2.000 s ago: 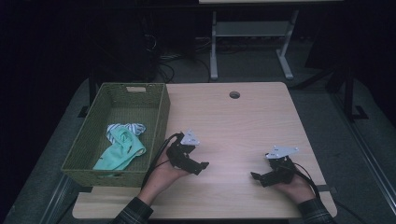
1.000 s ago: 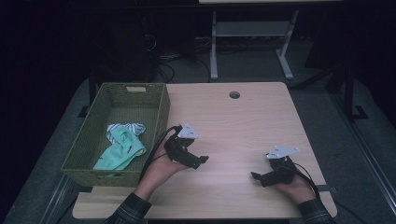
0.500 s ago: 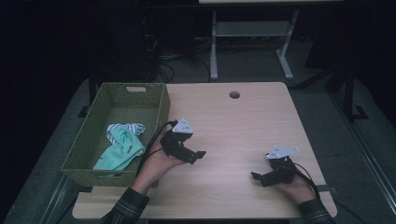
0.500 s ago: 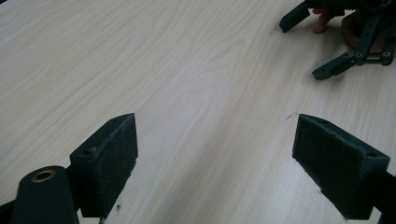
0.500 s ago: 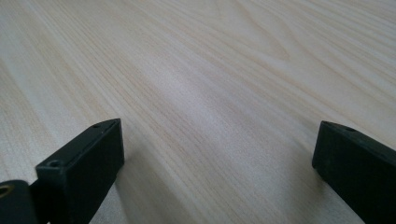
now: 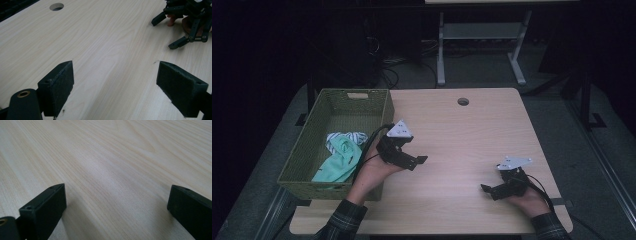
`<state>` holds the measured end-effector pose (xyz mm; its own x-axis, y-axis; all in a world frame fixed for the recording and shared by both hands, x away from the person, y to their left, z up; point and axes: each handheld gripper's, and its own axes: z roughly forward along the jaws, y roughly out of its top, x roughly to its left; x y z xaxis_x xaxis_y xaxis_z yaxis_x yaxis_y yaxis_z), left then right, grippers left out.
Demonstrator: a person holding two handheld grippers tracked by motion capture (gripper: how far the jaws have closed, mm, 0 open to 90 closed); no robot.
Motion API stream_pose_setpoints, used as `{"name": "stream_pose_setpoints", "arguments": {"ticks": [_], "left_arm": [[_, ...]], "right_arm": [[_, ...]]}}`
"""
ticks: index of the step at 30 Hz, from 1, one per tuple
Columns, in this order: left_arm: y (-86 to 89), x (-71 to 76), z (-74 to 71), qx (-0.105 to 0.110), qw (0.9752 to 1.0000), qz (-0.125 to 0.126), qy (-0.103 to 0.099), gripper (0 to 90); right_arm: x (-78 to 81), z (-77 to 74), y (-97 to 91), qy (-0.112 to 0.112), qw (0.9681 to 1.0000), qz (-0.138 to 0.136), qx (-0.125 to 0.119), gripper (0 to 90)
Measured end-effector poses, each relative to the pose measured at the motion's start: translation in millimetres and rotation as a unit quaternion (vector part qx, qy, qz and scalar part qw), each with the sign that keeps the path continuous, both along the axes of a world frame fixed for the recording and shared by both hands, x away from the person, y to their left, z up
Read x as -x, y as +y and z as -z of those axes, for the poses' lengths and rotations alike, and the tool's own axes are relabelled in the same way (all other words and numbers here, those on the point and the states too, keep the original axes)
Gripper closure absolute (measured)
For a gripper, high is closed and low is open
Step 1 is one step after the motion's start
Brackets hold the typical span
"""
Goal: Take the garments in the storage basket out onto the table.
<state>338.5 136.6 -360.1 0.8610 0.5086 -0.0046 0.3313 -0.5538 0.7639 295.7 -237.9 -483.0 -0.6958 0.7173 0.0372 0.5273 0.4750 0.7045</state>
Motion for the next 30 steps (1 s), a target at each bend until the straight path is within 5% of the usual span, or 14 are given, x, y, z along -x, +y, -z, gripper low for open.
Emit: {"name": "stream_pose_setpoints", "arguments": {"ticks": [13, 30], "left_arm": [[13.0, -0.2, -4.6, 0.026, 0.9996, -0.014, 0.0, 13.8], [35.6, -6.2, 0.3, 0.02, 0.9991, -0.038, -0.005, 13.8]], "right_arm": [[0.0, -0.1, -0.1, 0.0, 1.0, 0.0, 0.0, 2.0], [0.0, -0.1, -0.1, 0.001, 1.0, 0.0, 0.001, 2.0]]}}
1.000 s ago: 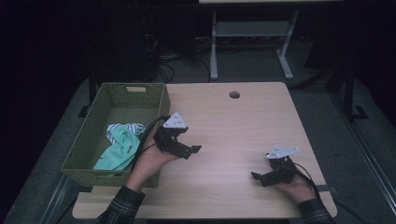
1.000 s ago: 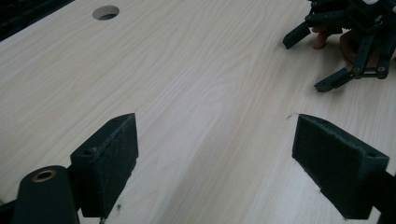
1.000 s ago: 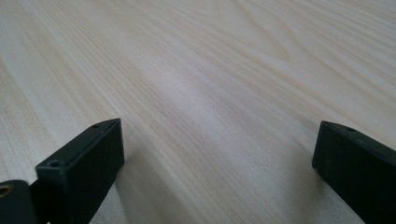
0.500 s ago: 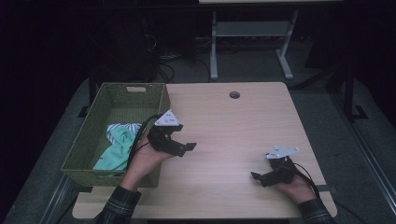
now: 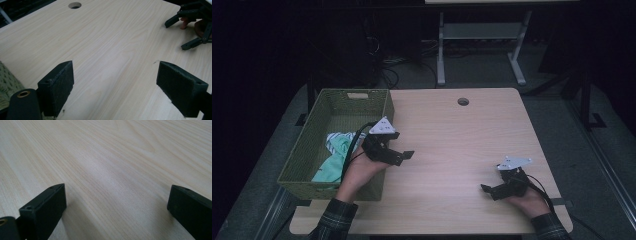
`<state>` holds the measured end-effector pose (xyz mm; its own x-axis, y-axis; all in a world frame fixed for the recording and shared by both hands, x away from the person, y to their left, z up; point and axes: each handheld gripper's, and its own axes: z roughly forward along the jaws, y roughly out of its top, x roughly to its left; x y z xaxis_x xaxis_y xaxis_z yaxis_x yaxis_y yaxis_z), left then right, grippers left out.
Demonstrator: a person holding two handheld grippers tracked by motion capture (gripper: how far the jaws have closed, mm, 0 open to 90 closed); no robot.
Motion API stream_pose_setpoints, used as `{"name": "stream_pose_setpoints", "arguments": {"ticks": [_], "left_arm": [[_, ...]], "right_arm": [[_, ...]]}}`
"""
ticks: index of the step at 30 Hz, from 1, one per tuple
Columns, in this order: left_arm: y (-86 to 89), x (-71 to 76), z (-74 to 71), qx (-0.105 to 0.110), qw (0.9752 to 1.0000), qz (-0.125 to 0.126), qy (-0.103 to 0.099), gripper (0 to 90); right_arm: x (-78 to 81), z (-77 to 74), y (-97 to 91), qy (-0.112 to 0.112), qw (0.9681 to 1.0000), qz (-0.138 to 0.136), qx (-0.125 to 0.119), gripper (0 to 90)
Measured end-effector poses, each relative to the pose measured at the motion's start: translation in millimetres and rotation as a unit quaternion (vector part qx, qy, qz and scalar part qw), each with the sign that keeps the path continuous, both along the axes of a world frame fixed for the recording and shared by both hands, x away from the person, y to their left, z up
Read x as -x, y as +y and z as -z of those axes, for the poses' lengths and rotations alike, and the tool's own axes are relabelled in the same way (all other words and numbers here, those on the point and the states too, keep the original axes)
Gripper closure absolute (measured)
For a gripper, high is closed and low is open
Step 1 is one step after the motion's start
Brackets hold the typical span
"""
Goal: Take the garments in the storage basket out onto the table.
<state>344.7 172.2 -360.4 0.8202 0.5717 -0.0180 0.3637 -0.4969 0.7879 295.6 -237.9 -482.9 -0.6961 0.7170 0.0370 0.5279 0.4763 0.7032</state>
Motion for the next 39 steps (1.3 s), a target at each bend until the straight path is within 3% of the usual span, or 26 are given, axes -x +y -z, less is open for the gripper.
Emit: {"name": "stream_pose_setpoints", "arguments": {"ticks": [12, 39], "left_arm": [[15.4, -3.6, 1.2, 0.016, 0.9997, -0.014, -0.009, 13.8], [55.6, -12.7, 5.0, 0.02, 0.9981, -0.058, -0.006, 13.9]], "right_arm": [[0.0, 0.0, 0.0, 0.0, 1.0, 0.0, 0.0, 2.0], [0.0, 0.0, 0.0, 0.0, 1.0, 0.0, 0.0, 2.0]]}}
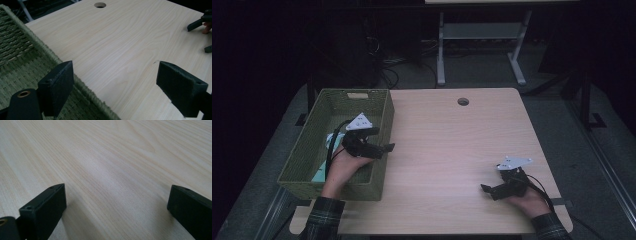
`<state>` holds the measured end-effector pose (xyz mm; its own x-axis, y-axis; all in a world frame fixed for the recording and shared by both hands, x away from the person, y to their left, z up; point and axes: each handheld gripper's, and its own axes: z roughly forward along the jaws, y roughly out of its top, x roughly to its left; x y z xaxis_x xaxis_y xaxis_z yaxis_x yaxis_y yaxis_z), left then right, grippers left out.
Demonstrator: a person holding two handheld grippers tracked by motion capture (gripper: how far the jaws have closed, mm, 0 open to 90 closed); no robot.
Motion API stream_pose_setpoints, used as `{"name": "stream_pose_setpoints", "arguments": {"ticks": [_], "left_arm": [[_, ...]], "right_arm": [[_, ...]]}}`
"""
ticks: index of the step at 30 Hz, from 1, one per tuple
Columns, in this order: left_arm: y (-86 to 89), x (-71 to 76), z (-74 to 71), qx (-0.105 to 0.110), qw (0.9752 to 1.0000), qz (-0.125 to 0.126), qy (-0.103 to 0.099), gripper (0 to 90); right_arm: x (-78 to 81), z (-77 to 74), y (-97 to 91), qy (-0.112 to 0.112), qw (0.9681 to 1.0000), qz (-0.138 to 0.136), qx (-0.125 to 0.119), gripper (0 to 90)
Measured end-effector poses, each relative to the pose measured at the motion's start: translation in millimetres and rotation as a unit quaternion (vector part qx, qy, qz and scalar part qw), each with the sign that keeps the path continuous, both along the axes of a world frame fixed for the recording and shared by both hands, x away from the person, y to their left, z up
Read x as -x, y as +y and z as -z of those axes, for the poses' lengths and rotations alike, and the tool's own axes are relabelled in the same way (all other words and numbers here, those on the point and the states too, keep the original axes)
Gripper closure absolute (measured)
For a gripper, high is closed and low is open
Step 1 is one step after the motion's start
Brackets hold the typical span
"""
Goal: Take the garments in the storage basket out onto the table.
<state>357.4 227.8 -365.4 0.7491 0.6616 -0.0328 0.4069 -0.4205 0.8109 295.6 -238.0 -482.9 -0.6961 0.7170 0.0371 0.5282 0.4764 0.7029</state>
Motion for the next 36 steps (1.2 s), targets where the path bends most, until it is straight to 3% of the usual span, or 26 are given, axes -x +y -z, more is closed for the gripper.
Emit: {"name": "stream_pose_setpoints", "arguments": {"ticks": [26, 27, 30, 36], "left_arm": [[37.0, -6.4, 10.5, 0.0, 0.9993, -0.038, -0.004, 13.9], [40.8, -6.5, 10.6, 0.012, 0.9991, -0.04, -0.001, 13.9], [42.7, -6.0, 10.4, 0.019, 0.999, -0.04, 0.0, 13.9], [51.1, -5.2, 9.5, 0.02, 0.9986, -0.048, -0.005, 14.0]], "right_arm": [[0.0, 0.0, 0.0, 0.0, 1.0, 0.0, 0.0, 2.0], [0.0, 0.0, 0.0, 0.0, 1.0, 0.0, 0.0, 2.0], [0.0, 0.0, 0.0, 0.0, 1.0, 0.0, 0.0, 2.0], [0.0, 0.0, 0.0, 0.0, 1.0, 0.0, 0.0, 2.0]]}}
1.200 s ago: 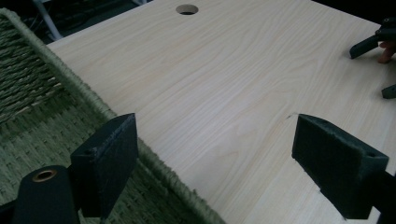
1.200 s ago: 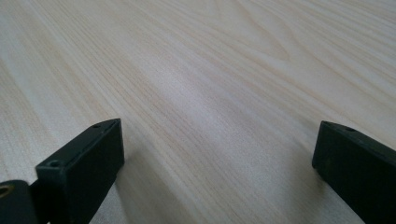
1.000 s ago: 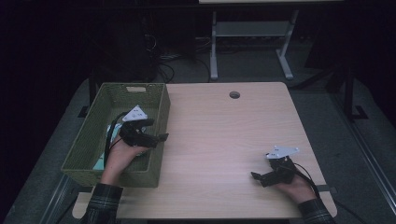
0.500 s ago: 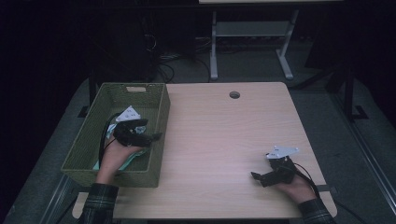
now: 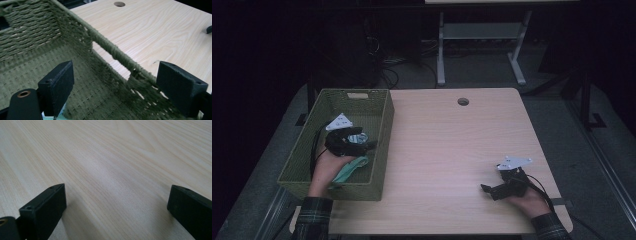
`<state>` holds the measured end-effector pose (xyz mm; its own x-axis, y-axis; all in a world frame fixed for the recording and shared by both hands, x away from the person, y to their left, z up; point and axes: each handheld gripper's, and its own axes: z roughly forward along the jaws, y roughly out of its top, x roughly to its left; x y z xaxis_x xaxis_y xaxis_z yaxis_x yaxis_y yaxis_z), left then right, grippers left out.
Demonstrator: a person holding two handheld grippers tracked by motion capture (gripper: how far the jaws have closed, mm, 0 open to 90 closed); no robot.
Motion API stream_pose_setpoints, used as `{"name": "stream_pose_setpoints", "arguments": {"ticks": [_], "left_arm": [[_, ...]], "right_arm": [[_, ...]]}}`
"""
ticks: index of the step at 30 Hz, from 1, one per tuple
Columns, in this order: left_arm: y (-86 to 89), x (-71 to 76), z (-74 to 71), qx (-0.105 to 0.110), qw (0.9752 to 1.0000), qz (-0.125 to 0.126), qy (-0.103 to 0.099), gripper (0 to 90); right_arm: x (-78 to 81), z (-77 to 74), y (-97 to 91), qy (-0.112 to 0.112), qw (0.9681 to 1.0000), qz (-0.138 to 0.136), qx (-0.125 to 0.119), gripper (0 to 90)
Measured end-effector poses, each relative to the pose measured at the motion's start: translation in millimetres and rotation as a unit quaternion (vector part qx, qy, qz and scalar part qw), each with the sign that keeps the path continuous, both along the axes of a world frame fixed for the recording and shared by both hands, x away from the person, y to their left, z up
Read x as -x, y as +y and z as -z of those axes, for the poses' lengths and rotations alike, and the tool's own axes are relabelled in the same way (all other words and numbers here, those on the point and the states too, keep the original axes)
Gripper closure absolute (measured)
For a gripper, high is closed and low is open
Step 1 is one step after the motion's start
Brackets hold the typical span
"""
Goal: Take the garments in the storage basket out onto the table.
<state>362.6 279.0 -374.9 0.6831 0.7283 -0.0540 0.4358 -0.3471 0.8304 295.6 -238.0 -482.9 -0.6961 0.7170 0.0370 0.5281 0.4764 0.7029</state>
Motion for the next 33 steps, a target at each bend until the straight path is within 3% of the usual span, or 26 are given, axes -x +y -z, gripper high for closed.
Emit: {"name": "stream_pose_setpoints", "arguments": {"ticks": [9, 18, 19, 20, 26, 29, 32, 33], "left_arm": [[22.5, 1.2, -0.5, -0.005, 0.9996, -0.028, 0.001, 14.1], [35.1, -0.7, 5.7, -0.027, 0.9984, -0.039, 0.032, 14.1], [35.4, -1.4, 7.1, -0.048, 0.9972, -0.038, 0.041, 14.1], [35.9, -2.0, 8.2, -0.056, 0.9967, -0.035, 0.047, 14.1], [32.6, -4.1, 15.5, -0.069, 0.9948, -0.031, 0.069, 14.1], [27.8, -7.4, 23.5, -0.093, 0.9913, -0.028, 0.089, 14.1], [24.8, -8.3, 26.4, -0.108, 0.9892, -0.025, 0.097, 14.0], [22.4, -9.2, 28.8, -0.121, 0.9871, -0.022, 0.103, 14.1]], "right_arm": [[0.0, 0.0, 0.0, 0.0, 1.0, 0.0, 0.0, 2.0], [0.0, 0.0, 0.0, 0.0, 1.0, 0.0, 0.0, 2.0], [0.0, 0.0, 0.0, 0.0, 1.0, 0.0, 0.0, 2.0], [0.0, 0.0, 0.0, 0.0, 1.0, 0.0, 0.0, 2.0], [0.0, 0.0, 0.0, 0.0, 1.0, 0.0, 0.0, 2.0], [0.0, 0.0, 0.0, 0.0, 1.0, 0.0, 0.0, 2.0], [0.0, 0.0, 0.0, 0.0, 1.0, 0.0, 0.0, 2.0], [0.0, 0.0, 0.0, 0.0, 1.0, 0.0, 0.0, 2.0]]}}
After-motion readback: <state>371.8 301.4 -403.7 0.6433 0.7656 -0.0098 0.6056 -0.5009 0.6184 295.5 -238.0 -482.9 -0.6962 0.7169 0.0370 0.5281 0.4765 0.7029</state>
